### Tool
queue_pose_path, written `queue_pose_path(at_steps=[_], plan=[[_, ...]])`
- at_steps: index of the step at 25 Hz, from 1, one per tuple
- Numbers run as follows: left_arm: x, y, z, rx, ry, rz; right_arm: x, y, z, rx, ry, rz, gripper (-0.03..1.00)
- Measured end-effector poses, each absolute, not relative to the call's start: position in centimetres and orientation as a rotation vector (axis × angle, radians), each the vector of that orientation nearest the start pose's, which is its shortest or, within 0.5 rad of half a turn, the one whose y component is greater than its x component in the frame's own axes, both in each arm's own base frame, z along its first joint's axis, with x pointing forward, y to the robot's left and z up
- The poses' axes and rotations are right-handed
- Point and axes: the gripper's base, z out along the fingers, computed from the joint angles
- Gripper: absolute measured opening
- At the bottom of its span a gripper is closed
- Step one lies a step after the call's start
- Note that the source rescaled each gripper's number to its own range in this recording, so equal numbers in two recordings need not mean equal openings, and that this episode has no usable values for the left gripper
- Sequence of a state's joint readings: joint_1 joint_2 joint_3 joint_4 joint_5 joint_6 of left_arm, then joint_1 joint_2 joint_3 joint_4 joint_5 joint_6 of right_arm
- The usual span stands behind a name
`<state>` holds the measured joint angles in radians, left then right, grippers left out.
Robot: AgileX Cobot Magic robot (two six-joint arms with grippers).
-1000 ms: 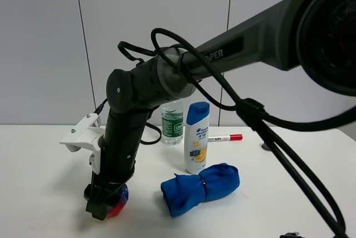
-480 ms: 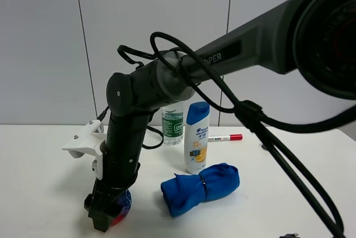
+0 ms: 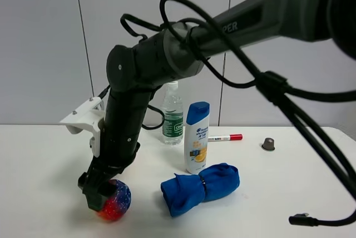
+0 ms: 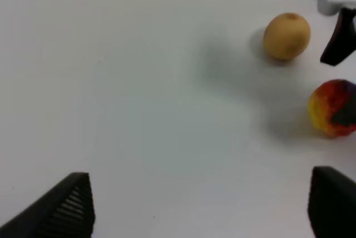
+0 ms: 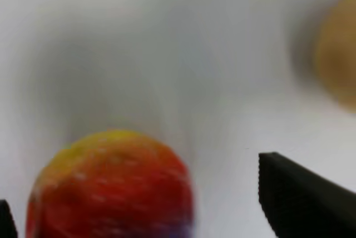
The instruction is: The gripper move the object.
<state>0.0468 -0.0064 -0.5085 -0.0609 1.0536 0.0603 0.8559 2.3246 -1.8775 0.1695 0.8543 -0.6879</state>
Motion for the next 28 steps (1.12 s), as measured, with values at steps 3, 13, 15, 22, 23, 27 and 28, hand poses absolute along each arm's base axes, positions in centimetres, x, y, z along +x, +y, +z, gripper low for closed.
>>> queue_pose_path(at_steps=[3,13,15,22,23,27,28], plan=[[-0.6,-0.5,28.0,0.017,2.021,-0.005,31.4,38.0,18.1,-1.807,2.043,0.258,0.66],[-0.6,-0.5,28.0,0.017,2.021,-0.005,27.8,33.6,35.0,-1.6,1.819,0.278,0.67],[-0.6,-0.5,28.0,0.017,2.021,-0.005,26.5,31.8,38.3,-1.552,1.787,0.261,0.67],[-0.6,-0.5,28.0,0.017,2.021,-0.005,21.0,25.5,47.6,-1.337,1.692,0.186,0.68],[-0.6,-0.5,28.0,0.017,2.021,-0.005,20.2,24.5,48.6,-1.312,1.68,0.175,0.68],[-0.6,-0.5,28.0,0.017,2.021,-0.005,17.9,20.8,50.4,-1.228,1.727,0.119,0.68],[-0.6,-0.5,28.0,0.017,2.021,-0.005,17.6,20.1,50.2,-1.217,1.751,0.102,0.68]])
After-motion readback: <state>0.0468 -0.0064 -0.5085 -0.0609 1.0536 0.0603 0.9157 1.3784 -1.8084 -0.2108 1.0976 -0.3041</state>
